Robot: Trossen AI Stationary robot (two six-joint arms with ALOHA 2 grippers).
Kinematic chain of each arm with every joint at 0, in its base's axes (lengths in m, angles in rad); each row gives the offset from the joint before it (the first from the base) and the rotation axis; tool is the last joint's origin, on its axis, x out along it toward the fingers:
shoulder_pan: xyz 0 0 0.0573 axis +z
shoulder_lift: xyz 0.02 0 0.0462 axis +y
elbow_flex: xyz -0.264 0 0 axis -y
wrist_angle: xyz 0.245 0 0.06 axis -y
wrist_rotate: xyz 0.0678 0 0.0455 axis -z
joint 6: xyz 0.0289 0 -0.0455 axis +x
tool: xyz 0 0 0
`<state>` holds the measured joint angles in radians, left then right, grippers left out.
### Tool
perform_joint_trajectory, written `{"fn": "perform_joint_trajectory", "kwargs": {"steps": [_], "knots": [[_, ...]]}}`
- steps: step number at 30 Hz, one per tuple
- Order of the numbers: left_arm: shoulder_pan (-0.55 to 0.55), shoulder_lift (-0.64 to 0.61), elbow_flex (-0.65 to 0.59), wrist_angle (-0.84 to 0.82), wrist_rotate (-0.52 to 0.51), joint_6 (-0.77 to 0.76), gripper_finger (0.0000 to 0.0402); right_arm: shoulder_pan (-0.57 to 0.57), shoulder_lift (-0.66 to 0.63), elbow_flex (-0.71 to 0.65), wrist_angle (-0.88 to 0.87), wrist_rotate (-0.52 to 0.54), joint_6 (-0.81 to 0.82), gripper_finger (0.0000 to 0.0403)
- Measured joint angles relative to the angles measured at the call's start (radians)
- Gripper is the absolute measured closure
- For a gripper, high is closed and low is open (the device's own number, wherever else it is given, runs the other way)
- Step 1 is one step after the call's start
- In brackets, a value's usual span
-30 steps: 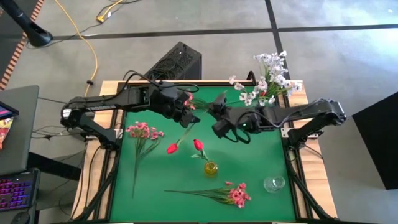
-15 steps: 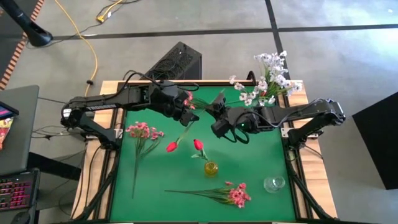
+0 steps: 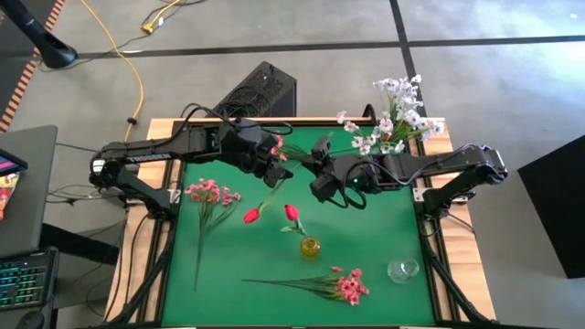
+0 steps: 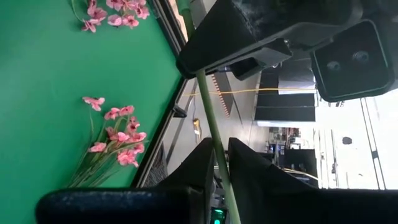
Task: Sort flowers into vase by color
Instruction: Put the bottom red tulip into the yellow vase
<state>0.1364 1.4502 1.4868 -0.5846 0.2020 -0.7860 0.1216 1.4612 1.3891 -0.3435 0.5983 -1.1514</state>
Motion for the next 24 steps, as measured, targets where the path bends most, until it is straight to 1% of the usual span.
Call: {"fn": "perform_joint_trajectory", "kwargs": {"steps": [3,6,8,13,15,18,20,24], "knots": [[0.0,0.0,0.0,0.0,0.0,0.014,0.0401,0.006,0.0,0.0,-0.004,0.0,0.01,0.0352],[0.0,0.0,0.0,-0.001,0.0,0.019,0.0398,0.007,0.0,0.0,-0.015,-0.015,0.064,0.0377],[-0.001,-0.001,0.0,0.005,0.0,0.04,0.0389,0.006,0.0,0.0,-0.029,-0.044,0.117,0.0378],[0.0,0.0,0.011,0.031,0.036,0.118,0.0341,0.007,0.0,0.0,-0.094,-0.093,0.295,0.0378],[0.001,0.0,0.034,0.034,0.077,0.174,0.0319,0.008,0.0,0.0,-0.128,-0.114,0.382,0.0378],[0.004,0.0,0.08,0.035,0.092,0.264,0.0291,0.01,-0.003,0.0,-0.15,-0.134,0.503,0.0378],[0.009,0.0,0.122,0.034,0.069,0.325,0.0278,0.017,-0.014,0.0,-0.161,-0.138,0.57,0.0378],[0.012,-0.002,0.21,0.043,-0.034,0.46,0.0267,0.019,-0.036,0.0,-0.165,-0.211,0.704,0.0378]]}}
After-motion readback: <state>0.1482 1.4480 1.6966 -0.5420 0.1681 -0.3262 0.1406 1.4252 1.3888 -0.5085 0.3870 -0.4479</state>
